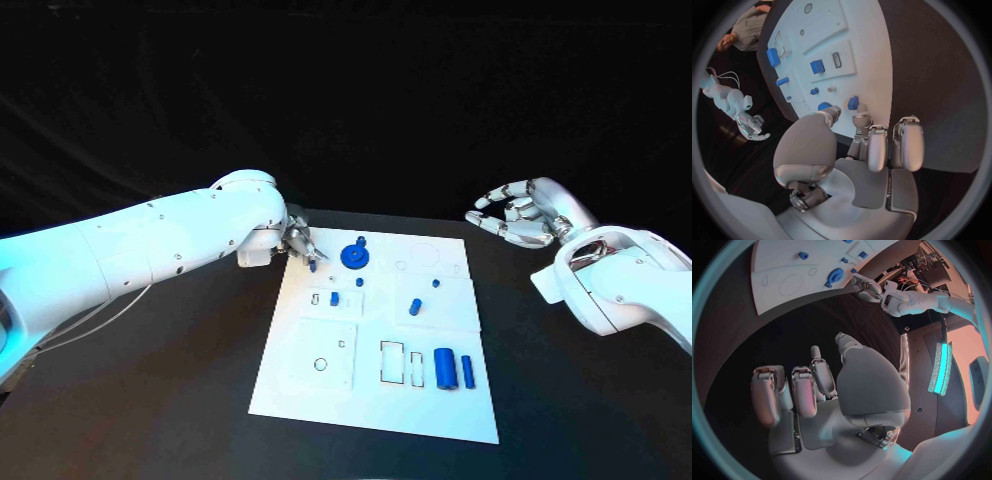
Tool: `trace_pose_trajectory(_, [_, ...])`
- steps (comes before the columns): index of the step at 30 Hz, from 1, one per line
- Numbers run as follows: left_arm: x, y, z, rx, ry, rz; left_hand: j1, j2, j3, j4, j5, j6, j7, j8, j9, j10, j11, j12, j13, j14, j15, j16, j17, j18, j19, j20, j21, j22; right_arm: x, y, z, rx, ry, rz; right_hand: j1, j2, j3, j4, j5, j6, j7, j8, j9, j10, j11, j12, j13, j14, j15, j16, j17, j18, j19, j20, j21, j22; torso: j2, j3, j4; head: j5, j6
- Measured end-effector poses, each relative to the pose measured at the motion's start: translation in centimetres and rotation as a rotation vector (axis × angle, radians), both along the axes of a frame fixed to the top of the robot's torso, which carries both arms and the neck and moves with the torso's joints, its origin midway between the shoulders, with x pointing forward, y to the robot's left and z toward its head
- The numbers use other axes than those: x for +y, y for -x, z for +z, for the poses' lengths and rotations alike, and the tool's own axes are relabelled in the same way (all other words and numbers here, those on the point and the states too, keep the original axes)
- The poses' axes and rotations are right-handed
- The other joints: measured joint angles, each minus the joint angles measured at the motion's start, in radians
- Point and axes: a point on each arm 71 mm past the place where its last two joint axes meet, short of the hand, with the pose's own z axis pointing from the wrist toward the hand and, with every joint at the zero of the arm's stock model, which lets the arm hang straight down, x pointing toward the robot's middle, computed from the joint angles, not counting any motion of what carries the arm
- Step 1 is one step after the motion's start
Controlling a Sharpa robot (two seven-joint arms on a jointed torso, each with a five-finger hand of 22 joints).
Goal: Assemble the parts on the task board
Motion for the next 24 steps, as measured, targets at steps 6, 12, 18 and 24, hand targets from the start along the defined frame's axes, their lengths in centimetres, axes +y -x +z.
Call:
trace_pose_trajectory(6, [-0.08, 0.02, -0.09, 0.006, 0.0, -0.002, 0.039, 0.02, 0.003, -0.003, 0.0, 0.006, 0.0, 0.0, -0.009, 0.0, 0.0, 0.0, 0.0, 0.0, 0.0, 0.0, 0.0, 0.0, 0.0, 0.0, 0.0, 0.0, 0.02, 0.0, -0.02, 0.0, 0.0, 0.0, 0.0, 0.0, 0.0, 0.0, 0.0, 0.0, 0.0, 0.0, 0.0, 0.0, 0.0, 0.0, 0.0, 0.0, 0.0, 0.0, 0.0, 0.0, 0.0, 0.0, 0.0, 0.0, 0.0, 0.0001, 0.0, 0.0, 0.0])
trace_pose_trajectory(12, [-0.09, -0.01, -0.22, 0.014, 0.0, -0.002, 0.06, 0.028, 0.01, -0.004, 0.0, 0.013, 0.0, 0.0, -0.014, 0.0, 0.0, 0.004, 0.003, 0.0, 0.0, 0.0, 0.0, 0.0, 0.0, 0.0, 0.0, 0.0, 0.05, 0.0, -0.03, 0.0, 0.0, 0.001, 0.0, 0.0, 0.0, 0.0, 0.0, 0.0, 0.0, 0.004, 0.0, 0.0, 0.0, 0.0, 0.0, 0.0, 0.0, 0.0, 0.0, 0.0, 0.0, 0.0, 0.0, 0.0, 0.0, -0.0002, -0.0001, 0.002, -0.001])
trace_pose_trajectory(18, [-0.07, -0.04, -0.38, 0.022, -0.001, -0.001, 0.06, 0.028, 0.013, -0.007, 0.0, 0.017, -0.003, 0.0, -0.014, 0.0, 0.0, 0.004, 0.003, 0.0, 0.0, 0.0, 0.0, 0.0, 0.0, 0.0, 0.0, 0.0, 0.05, 0.0, -0.04, 0.001, 0.0, 0.001, 0.0, 0.0, 0.0, 0.0, 0.0, 0.0, 0.0, 0.004, 0.001, 0.0, 0.0, 0.0, 0.0, 0.0, 0.0, 0.0, 0.0, 0.0, 0.0, 0.0, 0.0, 0.0, 0.0, -0.0003, -0.0005, 0.002, -0.001])
trace_pose_trajectory(24, [0.0, -0.08, -0.47, 0.026, -0.001, 0.002, 0.064, 0.032, 0.013, -0.007, 0.0, 0.017, -0.003, 0.0, -0.015, 0.0, 0.0, 0.004, 0.004, 0.0, 0.0, 0.0, 0.0, 0.0, 0.0, 0.0, 0.0, 0.0, 0.08, 0.0, -0.04, 0.001, 0.0, 0.002, 0.0, 0.0, 0.0, 0.0, 0.0, 0.0, 0.0, 0.004, 0.001, 0.0, 0.0, 0.0, 0.0, 0.0, 0.0, 0.0, 0.0, 0.0, 0.0, 0.0, 0.0, 0.0, 0.0, -0.0002, -0.0004, 0.002, -0.003])
